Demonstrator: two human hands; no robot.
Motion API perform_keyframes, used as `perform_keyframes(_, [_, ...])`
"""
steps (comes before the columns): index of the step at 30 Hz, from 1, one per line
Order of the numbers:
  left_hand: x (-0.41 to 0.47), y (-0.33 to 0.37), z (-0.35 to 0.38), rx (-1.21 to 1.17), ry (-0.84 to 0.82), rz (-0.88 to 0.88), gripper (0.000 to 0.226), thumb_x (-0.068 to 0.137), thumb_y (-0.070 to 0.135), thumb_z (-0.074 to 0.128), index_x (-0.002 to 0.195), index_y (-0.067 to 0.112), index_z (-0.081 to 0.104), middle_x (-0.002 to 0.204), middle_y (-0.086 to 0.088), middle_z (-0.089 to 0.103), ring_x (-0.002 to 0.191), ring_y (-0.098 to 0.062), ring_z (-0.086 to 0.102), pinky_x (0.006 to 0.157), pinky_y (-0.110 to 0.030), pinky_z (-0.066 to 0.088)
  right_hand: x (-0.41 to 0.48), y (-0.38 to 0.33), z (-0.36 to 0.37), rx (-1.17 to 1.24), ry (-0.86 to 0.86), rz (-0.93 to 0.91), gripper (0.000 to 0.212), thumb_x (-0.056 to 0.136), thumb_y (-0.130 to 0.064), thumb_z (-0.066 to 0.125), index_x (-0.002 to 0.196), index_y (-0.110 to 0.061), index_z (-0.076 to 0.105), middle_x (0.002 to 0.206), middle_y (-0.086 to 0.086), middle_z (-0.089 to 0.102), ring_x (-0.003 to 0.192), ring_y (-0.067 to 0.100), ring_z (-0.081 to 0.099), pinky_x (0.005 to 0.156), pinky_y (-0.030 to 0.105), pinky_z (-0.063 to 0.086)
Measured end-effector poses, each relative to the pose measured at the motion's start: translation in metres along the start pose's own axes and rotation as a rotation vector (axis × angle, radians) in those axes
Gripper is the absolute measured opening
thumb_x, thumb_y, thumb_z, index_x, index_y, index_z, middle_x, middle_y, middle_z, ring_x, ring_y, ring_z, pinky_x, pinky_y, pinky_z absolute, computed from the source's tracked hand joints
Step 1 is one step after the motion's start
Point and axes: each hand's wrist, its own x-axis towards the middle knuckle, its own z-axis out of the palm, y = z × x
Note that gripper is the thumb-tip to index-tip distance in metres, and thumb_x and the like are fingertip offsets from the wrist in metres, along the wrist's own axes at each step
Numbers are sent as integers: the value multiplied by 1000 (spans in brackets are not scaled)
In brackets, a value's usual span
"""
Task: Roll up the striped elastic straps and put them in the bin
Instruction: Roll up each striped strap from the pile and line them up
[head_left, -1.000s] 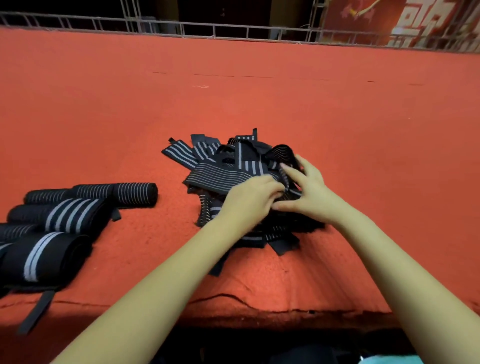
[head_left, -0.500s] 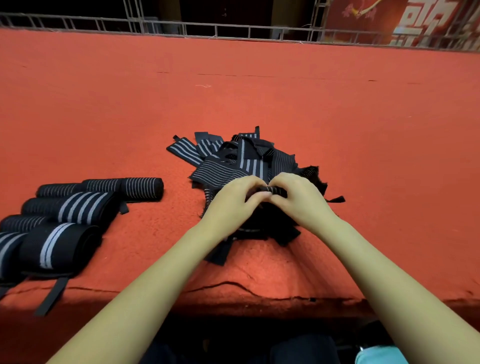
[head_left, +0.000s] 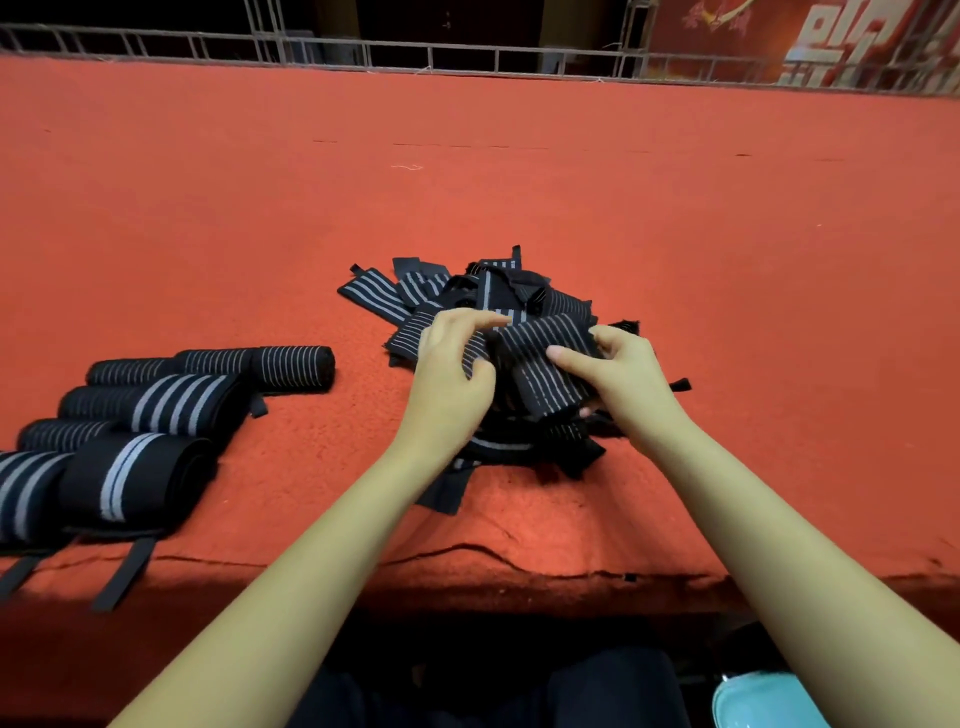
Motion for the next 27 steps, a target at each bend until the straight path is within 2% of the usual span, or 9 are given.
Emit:
perform_keyframes(3, [-14,15,-6,-158,-36,137,43,75,-4,43,105,15,68,112,4,59,115,-3,51,102,-17,35,2,-8,7,115,11,49,28,88,-16,69,111,-10,56,90,5,66,68,13,64,42,23,47])
perform_keyframes(6, [-22,10,-2,-33,-156,199,30,86,18,59,115,12,66,116,5,56,115,-4,51,104,-17,34,0,-15,15,211,3,122,43,88,-16,68,124,-19,44,98,10,63,75,17,64,50,26,52])
perform_keyframes(9, [-26,-1,-1,86,-156,179,33,85,24,67,115,12,66,117,2,56,114,-7,51,103,-18,36,-5,-21,22,226,-62,106,20,93,-16,62,112,-14,58,105,12,62,79,18,63,49,25,52])
perform_keyframes(12, [-23,2,-12,52,-33,134,10,90,8,63,96,10,70,100,3,65,96,-2,57,85,-9,40,-13,-28,25,171,-152,120,25,97,-33,54,95,-11,66,103,10,65,83,21,66,51,28,54])
perform_keyframes(15, [-18,13,-29,19,-14,13,12,96,11,54,89,15,62,85,-2,66,79,-14,63,68,-7,43,-22,-38,23,-14,-199,-2,31,96,-38,52,97,-10,65,96,2,64,87,15,64,65,32,56])
perform_keyframes(17, [-15,24,-41,-33,-10,-64,13,101,13,46,91,12,54,83,-16,63,70,-26,65,53,-10,46,-26,-45,21,-225,-243,-149,28,93,-36,59,98,-10,67,104,-1,57,91,9,58,78,25,50])
perform_keyframes(20, [-11,47,-62,-84,-26,-53,11,102,17,44,94,13,52,79,-7,57,55,-13,63,50,-22,54,-34,-64,22,-260,-303,-242,17,90,-24,67,102,-13,69,113,2,64,101,6,60,88,21,48])
perform_keyframes(24, [-3,71,-97,-150,13,9,15,92,18,62,91,24,48,80,6,58,64,-9,61,63,-21,49,-50,-102,26,-41,-284,-262,11,90,-14,66,100,-18,69,94,-2,74,88,11,70,76,31,58])
perform_keyframes(27, [-4,94,-124,-181,75,80,18,91,13,63,89,26,50,79,6,58,69,-5,55,69,-24,47,-67,-131,27,4,-264,-310,13,91,-11,65,103,-16,67,84,-5,69,68,4,67,48,23,51])
